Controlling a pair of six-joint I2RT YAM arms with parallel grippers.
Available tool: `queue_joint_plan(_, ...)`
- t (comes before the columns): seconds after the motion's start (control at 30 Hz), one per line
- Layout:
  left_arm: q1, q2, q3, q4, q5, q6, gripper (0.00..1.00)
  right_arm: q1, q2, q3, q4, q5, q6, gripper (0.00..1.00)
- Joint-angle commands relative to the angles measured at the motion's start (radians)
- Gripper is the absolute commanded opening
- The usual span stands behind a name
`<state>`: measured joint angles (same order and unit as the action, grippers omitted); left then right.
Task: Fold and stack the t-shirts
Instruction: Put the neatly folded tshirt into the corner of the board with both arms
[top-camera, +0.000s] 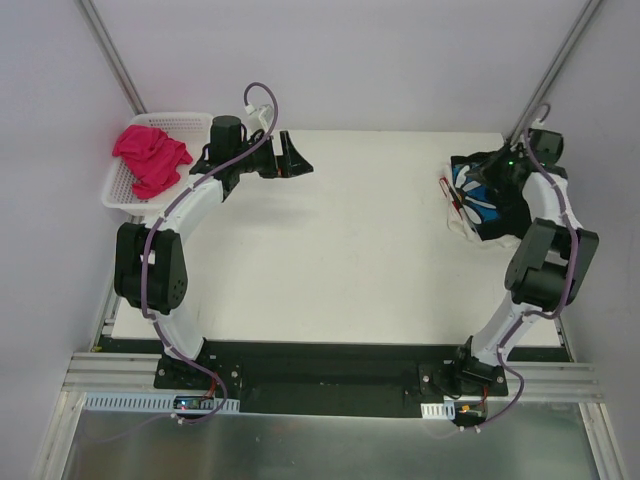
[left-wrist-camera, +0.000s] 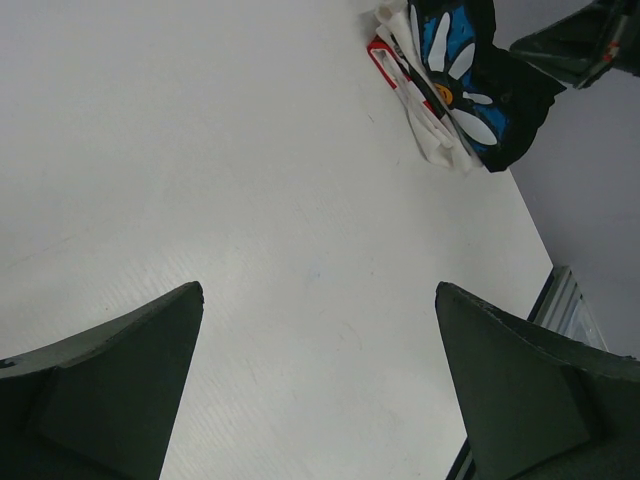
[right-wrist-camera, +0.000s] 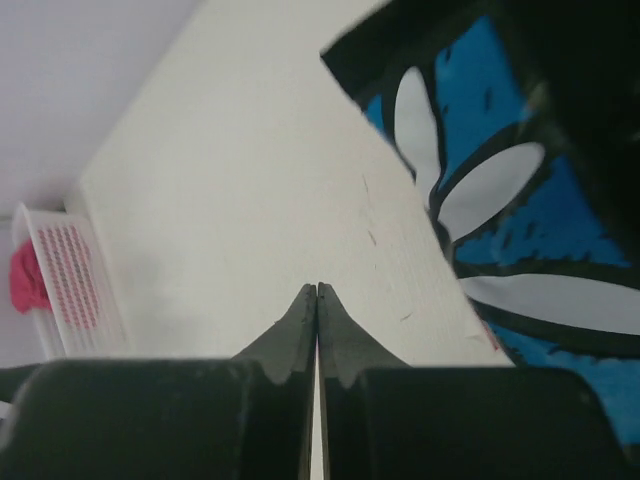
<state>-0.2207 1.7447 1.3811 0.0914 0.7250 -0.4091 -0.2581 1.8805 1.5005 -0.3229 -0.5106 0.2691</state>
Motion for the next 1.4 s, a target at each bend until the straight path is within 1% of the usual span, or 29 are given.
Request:
queue_joint_plan(0.0,0.006,-0.051,-0.005,0.05,0.025,-0.008,0.99,-0.11,-0.047,0.039,0.041,-0.034,-0.005,0.01)
queue_joint_plan(0.03,0.006,-0.048,-0.001,0.05,0.025,-0.008,0.99,-0.127,-0.034,0.053,0.01,-0.017,-0.007,0.01)
queue_joint_plan(0.1,0.006,-0.047,-0.001,0.05,0.025,-0.008,0.99,-0.171,-0.031,0.044,0.007,-0.008,-0.014,0.01)
queue_joint_plan(0.27,0.006,-0.042,-0.004,0.05,0.022,-0.005,0.99,-0.25,-0.029,-0.025,0.048,0.003,-0.016,0.01)
queue_joint_plan(0.4,0.006,-0.03,0.004,0.05,0.028,-0.01,0.99,-0.28,-0.03,-0.086,0.068,0.021,-0.005,0.01)
queue_joint_plan(0.53,0.006,-0.031,-0.005,0.048,0.027,-0.008,0.99,-0.308,-0.101,-0.262,0.171,0.063,0.044,0.01)
queue_joint_plan(0.7,0.006,-0.04,-0.019,0.047,0.027,-0.005,0.99,-0.362,-0.142,-0.376,0.209,0.156,0.074,0.01)
queue_joint_plan(0.77,0.006,-0.039,-0.022,0.047,0.028,-0.005,0.99,-0.397,-0.152,-0.436,0.237,0.167,0.107,0.01)
queue_joint_plan(0.87,0.006,-0.034,-0.025,0.047,0.031,-0.007,0.99,-0.418,-0.156,-0.485,0.289,0.167,0.128,0.01)
queue_joint_plan(1.03,0.004,-0.031,-0.017,0.047,0.034,-0.01,0.99,-0.418,-0.162,-0.454,0.294,0.104,0.153,0.01)
queue_joint_plan(1.17,0.004,-0.027,-0.011,0.047,0.034,-0.01,0.99,-0.418,-0.214,-0.419,0.275,0.116,0.157,0.01)
queue_joint_plan(1.27,0.004,-0.019,-0.005,0.048,0.039,-0.011,0.99,-0.418,-0.241,-0.367,0.245,0.133,0.144,0.01)
queue_joint_plan(1.37,0.004,-0.011,-0.002,0.048,0.036,-0.011,0.99,-0.414,-0.224,-0.295,0.228,0.101,0.145,0.01)
